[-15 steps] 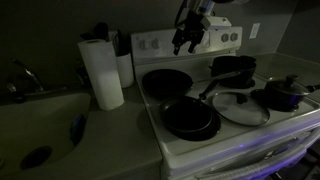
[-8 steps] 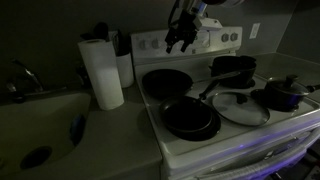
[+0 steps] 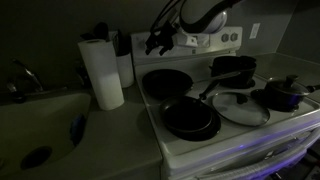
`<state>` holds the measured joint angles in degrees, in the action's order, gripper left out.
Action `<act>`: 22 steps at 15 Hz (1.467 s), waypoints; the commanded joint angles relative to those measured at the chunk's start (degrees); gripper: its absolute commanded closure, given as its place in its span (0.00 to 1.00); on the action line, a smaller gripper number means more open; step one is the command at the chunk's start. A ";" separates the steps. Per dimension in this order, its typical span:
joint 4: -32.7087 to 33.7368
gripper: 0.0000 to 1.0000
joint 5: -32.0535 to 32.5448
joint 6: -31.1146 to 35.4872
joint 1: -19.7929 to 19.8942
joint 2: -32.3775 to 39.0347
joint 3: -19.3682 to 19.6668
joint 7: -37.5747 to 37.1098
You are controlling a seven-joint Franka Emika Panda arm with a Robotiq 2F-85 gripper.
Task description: Push the button on the left side of the stove
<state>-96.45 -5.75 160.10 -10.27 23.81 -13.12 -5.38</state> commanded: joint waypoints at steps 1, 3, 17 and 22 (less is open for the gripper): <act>9.07 0.38 -2.11 3.47 0.68 8.76 -3.12 6.63; 12.97 0.52 -0.84 2.17 -0.23 11.06 -2.63 6.50; 36.91 1.00 1.19 -10.13 -1.62 18.85 2.04 5.39; 47.40 1.00 0.61 -15.78 -1.80 24.94 2.46 4.81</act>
<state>-57.27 -4.37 148.15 -11.47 43.96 -10.93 -0.39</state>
